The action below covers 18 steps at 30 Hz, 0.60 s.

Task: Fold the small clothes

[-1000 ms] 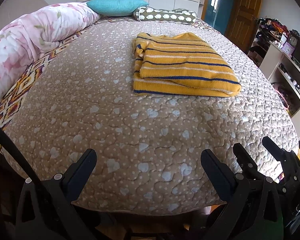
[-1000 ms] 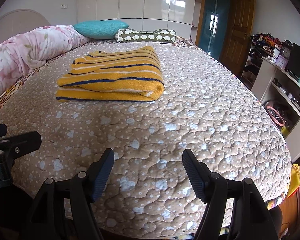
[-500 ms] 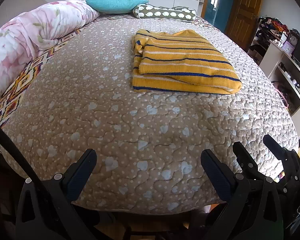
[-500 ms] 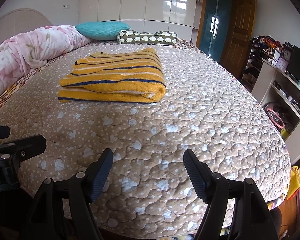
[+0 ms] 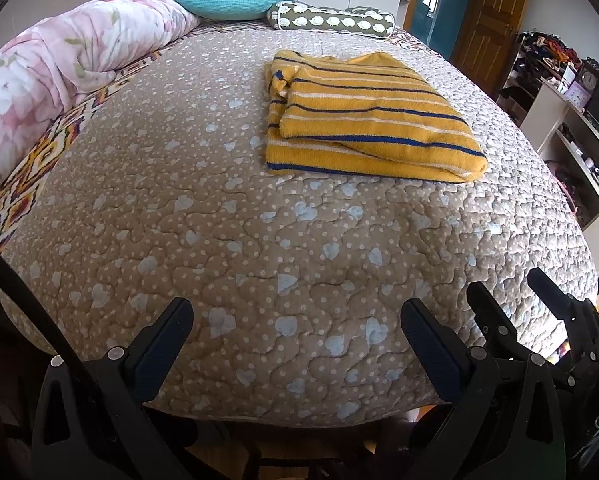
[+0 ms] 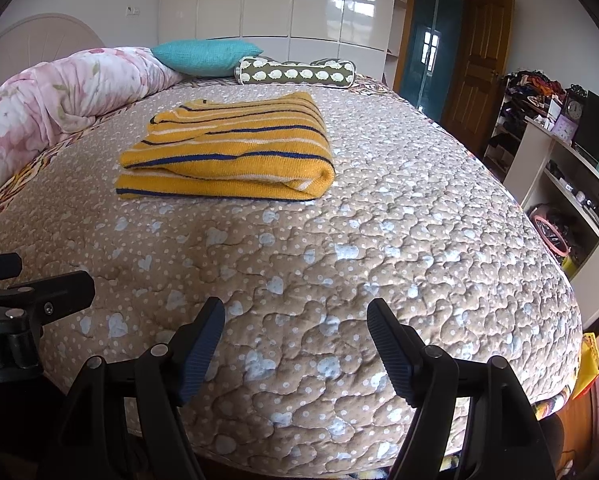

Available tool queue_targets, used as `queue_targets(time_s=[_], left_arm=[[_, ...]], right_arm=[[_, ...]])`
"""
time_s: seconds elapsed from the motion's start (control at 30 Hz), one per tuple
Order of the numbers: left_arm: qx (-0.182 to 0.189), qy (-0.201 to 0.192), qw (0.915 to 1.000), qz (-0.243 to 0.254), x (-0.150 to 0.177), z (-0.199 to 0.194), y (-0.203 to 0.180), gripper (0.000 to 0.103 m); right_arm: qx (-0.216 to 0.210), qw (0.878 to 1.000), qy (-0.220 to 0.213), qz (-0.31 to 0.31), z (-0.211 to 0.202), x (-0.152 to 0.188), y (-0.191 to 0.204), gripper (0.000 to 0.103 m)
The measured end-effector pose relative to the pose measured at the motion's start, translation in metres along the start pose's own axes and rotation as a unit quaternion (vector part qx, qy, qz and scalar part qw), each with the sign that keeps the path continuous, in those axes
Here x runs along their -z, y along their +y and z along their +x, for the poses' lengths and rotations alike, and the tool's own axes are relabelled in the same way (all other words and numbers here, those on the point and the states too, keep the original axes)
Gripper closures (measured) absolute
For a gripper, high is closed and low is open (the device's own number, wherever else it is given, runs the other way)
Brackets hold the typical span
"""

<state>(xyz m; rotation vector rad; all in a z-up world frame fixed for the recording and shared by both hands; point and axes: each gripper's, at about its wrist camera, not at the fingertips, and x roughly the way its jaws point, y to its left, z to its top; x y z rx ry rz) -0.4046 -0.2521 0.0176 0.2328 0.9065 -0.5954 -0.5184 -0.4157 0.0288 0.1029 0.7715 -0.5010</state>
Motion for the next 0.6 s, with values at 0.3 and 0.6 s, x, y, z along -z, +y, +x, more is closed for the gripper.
queue_targets(time_s=[0.3, 0.6], left_arm=[[-0.007, -0.008, 0.9999, -0.001, 0.001, -0.001, 0.003, 0.0], [-0.021, -0.014, 0.9997, -0.005, 0.003, -0.001, 0.008, 0.0]], right_arm=[[-0.005, 1.0, 0.004, -0.007, 0.002, 0.0, 0.004, 0.024], [-0.012, 1.0, 0.011, -0.022, 0.006, -0.001, 0.011, 0.024]])
